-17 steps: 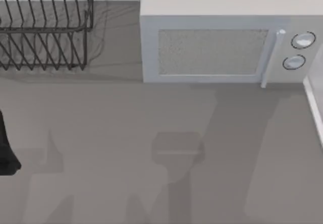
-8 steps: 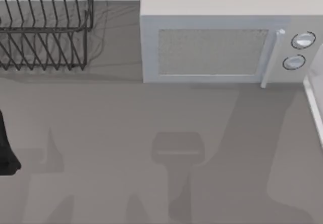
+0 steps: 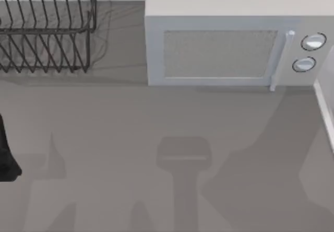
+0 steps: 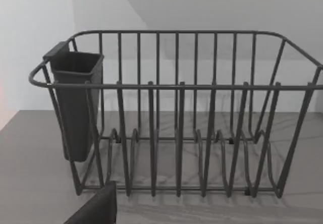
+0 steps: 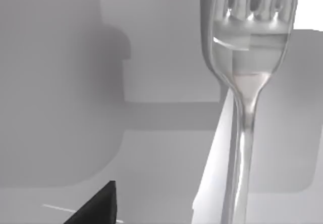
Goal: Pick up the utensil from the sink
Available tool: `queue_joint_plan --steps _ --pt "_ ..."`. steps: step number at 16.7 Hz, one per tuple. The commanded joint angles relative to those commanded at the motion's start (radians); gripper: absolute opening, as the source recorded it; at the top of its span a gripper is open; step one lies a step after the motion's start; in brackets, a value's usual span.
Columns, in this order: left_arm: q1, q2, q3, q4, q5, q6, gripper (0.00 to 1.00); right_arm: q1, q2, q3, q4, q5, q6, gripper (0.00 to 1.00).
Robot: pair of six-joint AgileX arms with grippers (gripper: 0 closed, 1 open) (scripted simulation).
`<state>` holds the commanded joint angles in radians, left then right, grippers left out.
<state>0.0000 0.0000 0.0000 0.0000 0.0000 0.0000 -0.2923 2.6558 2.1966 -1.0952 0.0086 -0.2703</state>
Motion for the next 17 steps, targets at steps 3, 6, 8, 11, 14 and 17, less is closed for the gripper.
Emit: queue_joint_plan --steps 3,6,8,11,14,17 --pt "0.0 0.0 0.0 0.0 0.0 0.0 1.0 -0.002 0.047 -0.086 0.127 0.001 0.0 1.0" --pt "0.0 0.0 0.0 0.0 0.0 0.0 1.0 -0.002 0.065 -0.112 0.16 0.001 0.0 1.0" --pt "0.0 0.0 0.0 0.0 0.0 0.0 1.0 -0.002 0.065 -0.112 0.16 0.001 0.0 1.0" --pt "0.0 0.0 0.0 0.0 0.0 0.0 1.0 -0.002 0.065 -0.112 0.16 0.001 0.0 0.85" --pt "0.0 0.0 0.0 0.0 0.0 0.0 1.0 -0.002 0.065 -0.112 0.16 0.001 0.0 0.62" --pt "0.0 0.0 0.0 0.0 0.0 0.0 1.0 -0.002 0.065 -0.112 0.16 0.001 0.0 0.4"
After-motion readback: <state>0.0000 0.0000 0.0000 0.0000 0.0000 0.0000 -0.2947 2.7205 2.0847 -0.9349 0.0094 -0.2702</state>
